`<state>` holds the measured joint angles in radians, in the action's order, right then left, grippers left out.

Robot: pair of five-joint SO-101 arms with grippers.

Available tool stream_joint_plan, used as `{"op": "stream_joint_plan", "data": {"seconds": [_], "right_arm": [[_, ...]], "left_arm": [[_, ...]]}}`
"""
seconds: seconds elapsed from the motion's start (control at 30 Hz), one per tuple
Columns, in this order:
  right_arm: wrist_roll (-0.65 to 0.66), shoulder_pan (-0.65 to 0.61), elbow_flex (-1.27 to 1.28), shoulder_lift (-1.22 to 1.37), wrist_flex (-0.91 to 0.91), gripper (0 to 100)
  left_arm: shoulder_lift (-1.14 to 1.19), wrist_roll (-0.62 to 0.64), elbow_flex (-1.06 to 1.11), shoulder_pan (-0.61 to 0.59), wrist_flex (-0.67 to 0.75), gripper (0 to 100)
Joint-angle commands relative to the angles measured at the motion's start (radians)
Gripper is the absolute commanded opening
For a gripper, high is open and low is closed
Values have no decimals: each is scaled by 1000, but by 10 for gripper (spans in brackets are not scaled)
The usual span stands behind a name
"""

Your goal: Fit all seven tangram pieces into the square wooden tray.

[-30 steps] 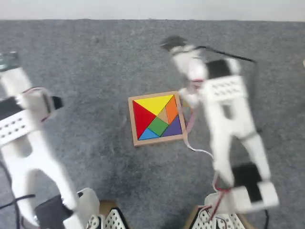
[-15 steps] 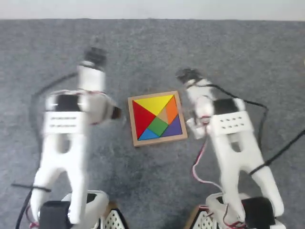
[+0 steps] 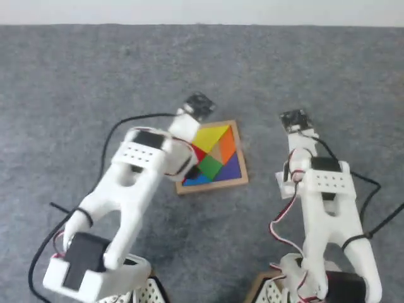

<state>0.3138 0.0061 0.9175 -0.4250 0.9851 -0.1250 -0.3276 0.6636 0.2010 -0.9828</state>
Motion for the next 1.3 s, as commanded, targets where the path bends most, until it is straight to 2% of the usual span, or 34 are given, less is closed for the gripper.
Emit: {"op": "stream_joint_plan", "data": {"seconds": [0.0,0.3,0.53,0.77,0.9,1.07,1.27], "right_arm": [[12,18,-6,-47,-18,178],[12,18,-8,-54,-12,178],[6,22,-9,-56,-10,177],[3,25,21,-174,-1,177],[-23,33,94,-361,8,177],[-31,84,239,-656,19,177],[-37,68,450,-938,19,176]], "left_arm": [[21,17,1,28,25,272],[135,14,-16,-11,103,269],[115,-3,-47,-17,55,269],[-160,3,21,-28,26,271],[-365,140,110,-64,43,271],[-694,230,351,-123,210,271],[-979,241,625,-117,327,270]]}}
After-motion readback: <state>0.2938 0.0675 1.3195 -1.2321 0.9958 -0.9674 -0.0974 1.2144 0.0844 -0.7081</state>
